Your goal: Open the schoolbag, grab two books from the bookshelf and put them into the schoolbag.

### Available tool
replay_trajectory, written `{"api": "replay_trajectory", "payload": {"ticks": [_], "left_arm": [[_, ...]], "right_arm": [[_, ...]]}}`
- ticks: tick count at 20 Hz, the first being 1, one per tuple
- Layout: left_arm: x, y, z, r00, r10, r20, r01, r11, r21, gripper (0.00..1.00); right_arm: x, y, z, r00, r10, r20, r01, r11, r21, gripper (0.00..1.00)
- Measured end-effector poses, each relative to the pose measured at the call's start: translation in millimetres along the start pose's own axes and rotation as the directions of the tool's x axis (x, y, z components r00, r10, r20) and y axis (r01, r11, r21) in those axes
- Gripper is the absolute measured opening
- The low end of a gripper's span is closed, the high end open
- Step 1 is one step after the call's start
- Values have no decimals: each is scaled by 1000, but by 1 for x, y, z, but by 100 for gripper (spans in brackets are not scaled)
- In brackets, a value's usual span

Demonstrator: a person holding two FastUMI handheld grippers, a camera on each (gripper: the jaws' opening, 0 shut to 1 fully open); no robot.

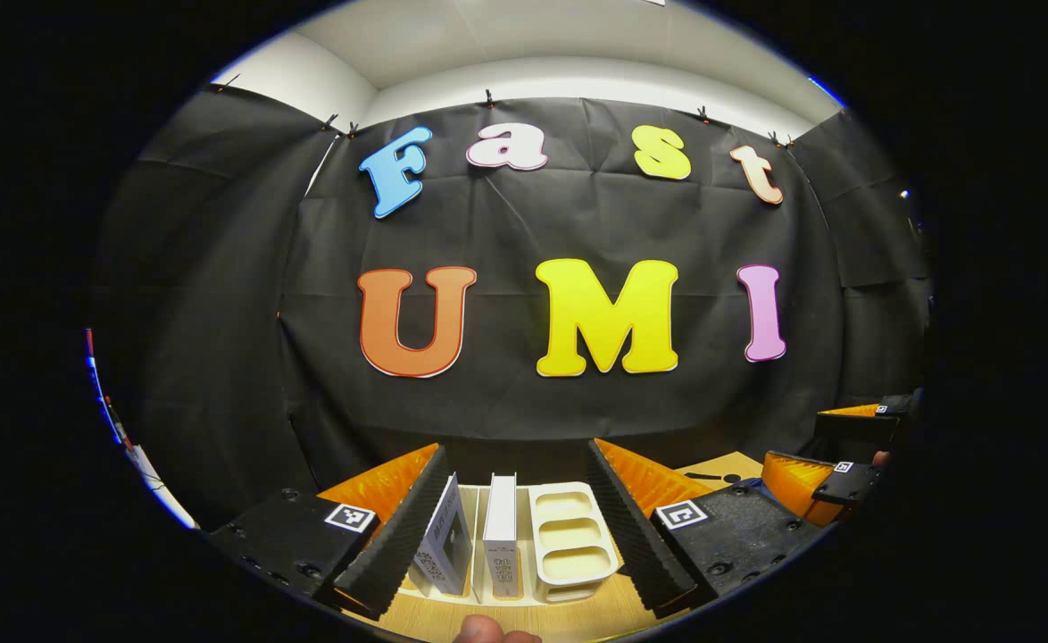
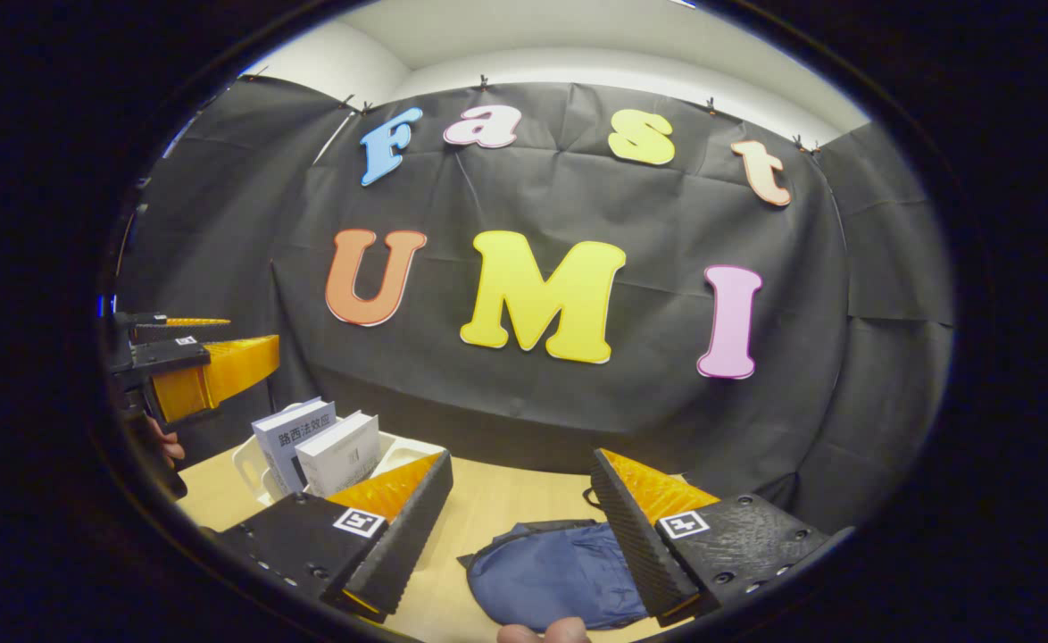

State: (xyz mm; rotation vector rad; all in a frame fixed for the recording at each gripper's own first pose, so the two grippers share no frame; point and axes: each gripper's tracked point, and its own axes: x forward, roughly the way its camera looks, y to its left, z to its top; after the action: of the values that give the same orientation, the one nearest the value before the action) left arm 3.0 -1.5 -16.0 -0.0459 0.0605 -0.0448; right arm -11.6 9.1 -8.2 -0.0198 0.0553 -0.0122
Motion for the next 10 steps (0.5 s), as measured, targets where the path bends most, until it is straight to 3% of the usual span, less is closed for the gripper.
{"api": "replay_trajectory", "payload": {"ticks": [6,10], "left_arm": [[-1,5,-4,1000,14,-22,-14,1000,-7,98],[-2,6,-7,999,19,-34,-19,1000,-15,98]], "right_arm": [[0,3,-6,1000,7,-19,-7,1000,-6,95],[2,10,-30,994,44,-104,-45,999,-15,95]]}}
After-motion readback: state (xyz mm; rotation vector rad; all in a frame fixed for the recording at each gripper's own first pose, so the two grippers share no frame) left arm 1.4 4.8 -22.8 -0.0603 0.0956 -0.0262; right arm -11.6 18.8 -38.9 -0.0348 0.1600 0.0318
